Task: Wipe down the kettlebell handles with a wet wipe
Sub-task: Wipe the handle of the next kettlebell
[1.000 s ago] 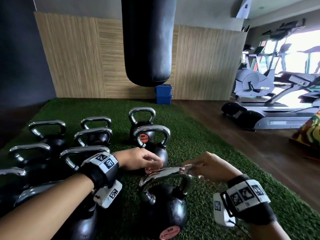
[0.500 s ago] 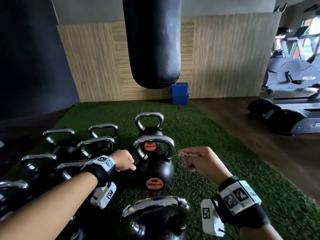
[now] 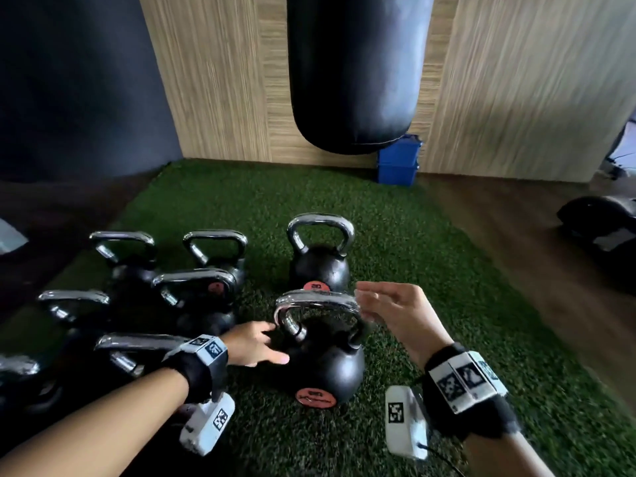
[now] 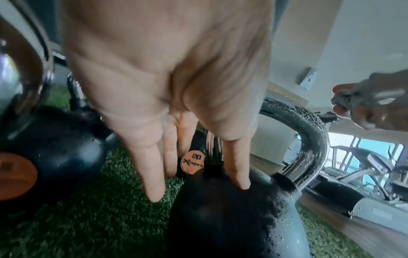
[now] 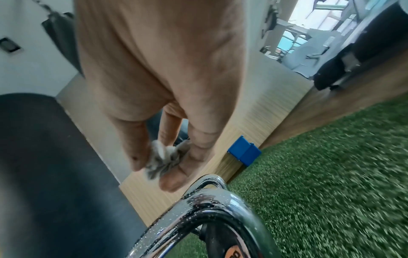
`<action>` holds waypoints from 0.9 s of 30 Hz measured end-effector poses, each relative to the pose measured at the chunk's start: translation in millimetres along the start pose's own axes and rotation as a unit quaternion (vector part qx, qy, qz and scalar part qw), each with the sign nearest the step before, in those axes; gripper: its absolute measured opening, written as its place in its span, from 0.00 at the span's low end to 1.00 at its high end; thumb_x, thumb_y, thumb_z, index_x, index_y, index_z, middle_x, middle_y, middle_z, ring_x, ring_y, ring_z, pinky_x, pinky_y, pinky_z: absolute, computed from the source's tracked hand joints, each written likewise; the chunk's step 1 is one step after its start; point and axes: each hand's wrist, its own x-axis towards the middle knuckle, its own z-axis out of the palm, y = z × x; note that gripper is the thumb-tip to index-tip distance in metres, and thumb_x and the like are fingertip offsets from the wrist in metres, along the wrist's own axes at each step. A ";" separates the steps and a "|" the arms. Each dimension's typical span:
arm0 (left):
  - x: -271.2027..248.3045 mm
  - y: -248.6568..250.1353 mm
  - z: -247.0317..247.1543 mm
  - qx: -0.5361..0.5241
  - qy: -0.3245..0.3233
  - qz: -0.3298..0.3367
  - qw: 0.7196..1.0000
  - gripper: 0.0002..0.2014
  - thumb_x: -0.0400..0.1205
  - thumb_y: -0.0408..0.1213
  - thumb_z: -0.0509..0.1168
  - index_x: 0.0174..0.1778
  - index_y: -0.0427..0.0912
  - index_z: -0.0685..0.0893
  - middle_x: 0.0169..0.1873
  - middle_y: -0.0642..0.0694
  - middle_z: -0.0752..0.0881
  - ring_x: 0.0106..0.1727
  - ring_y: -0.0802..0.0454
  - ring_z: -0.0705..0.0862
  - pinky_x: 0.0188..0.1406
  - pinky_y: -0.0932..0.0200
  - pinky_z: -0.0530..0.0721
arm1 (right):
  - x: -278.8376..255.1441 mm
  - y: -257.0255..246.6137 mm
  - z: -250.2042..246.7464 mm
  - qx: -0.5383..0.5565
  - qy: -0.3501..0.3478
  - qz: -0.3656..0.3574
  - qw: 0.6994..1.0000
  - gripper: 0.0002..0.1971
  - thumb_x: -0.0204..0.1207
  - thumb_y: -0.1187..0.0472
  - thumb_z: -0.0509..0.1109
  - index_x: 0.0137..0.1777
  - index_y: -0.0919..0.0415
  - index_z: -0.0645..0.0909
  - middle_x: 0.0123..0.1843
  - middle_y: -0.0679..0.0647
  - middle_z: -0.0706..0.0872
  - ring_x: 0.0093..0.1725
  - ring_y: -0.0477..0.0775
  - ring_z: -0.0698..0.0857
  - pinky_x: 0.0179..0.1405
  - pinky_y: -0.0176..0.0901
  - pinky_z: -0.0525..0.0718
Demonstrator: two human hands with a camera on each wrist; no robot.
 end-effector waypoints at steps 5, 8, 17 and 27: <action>4.2 2.6 5.3 0.017 0.019 0.043 0.999 0.44 0.67 0.58 0.83 0.79 0.51 0.77 0.77 0.49 0.81 0.77 0.55 0.78 0.79 0.53 0.75 | 17.0 -24.0 14.8 -0.247 0.014 -0.067 0.966 0.14 0.70 0.60 0.81 0.55 0.46 0.91 0.48 0.43 0.94 0.48 0.43 0.92 0.55 0.44 0.90; 6.0 10.8 12.8 0.005 0.053 0.051 0.997 0.45 0.58 0.69 0.82 0.72 0.57 0.82 0.66 0.58 0.87 0.69 0.57 0.83 0.75 0.59 0.77 | 17.5 -34.3 14.8 -0.324 0.014 -0.091 0.942 0.19 0.71 0.58 0.81 0.62 0.48 0.87 0.53 0.42 0.92 0.50 0.42 0.90 0.55 0.39 0.89; 29.8 8.8 35.8 -0.026 0.067 0.050 0.996 0.54 0.45 0.82 0.74 0.69 0.62 0.80 0.62 0.61 0.87 0.68 0.57 0.84 0.68 0.65 0.77 | 23.1 -26.4 41.6 -0.360 0.023 -0.166 0.918 0.11 0.72 0.66 0.79 0.53 0.54 0.93 0.49 0.49 0.87 0.44 0.47 0.86 0.47 0.37 0.87; 26.9 6.5 35.4 -0.021 0.064 0.052 0.996 0.55 0.48 0.83 0.71 0.69 0.58 0.80 0.63 0.57 0.88 0.68 0.54 0.85 0.72 0.59 0.79 | 34.2 -26.8 67.0 -0.450 -0.063 -0.146 0.879 0.06 0.78 0.64 0.73 0.46 0.59 0.93 0.50 0.53 0.83 0.45 0.52 0.83 0.49 0.41 0.83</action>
